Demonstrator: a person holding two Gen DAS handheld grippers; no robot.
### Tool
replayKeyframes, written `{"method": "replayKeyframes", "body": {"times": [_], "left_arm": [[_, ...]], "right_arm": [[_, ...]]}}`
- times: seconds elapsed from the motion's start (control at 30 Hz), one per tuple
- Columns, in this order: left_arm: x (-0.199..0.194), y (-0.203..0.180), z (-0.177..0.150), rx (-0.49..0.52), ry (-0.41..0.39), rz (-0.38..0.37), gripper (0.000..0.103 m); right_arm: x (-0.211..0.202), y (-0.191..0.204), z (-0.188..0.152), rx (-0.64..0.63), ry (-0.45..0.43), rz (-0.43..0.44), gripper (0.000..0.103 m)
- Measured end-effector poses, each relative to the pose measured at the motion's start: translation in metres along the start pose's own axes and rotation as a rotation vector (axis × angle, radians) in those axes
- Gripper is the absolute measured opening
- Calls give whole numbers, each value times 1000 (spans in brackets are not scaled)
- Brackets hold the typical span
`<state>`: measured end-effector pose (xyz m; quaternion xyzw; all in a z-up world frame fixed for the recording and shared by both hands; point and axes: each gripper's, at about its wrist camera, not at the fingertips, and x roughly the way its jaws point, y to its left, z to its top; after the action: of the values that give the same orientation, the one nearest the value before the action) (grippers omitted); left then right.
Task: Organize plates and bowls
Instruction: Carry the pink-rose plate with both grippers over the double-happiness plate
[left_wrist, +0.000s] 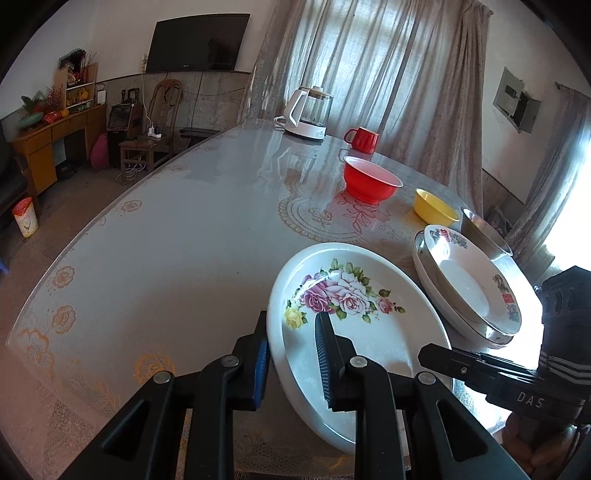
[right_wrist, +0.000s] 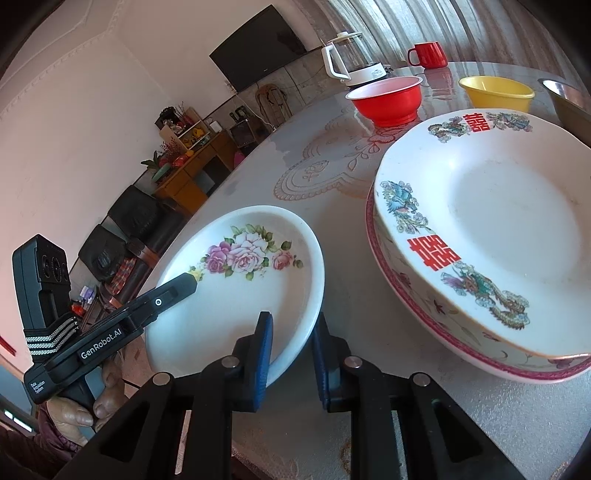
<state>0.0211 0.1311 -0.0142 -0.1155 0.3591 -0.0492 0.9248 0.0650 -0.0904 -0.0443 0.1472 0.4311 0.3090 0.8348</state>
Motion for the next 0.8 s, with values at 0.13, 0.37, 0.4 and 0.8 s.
{"method": "replayKeyframes", "body": {"times": [0.13, 0.37, 0.4, 0.8], "left_arm": [[-1, -2, 3, 2, -7, -6, 22], [-2, 1, 4, -23, -2, -30, 22], [-1, 1, 4, -29, -3, -36, 22], [-15, -11, 19, -14, -60, -99, 22]], "right_arm": [[-4, 5, 0, -13, -17, -13, 20], [-7, 4, 0, -9, -30, -10, 20], [-9, 4, 0, -9, -37, -5, 20], [-39, 9, 6, -23, -119, 21, 20]]}}
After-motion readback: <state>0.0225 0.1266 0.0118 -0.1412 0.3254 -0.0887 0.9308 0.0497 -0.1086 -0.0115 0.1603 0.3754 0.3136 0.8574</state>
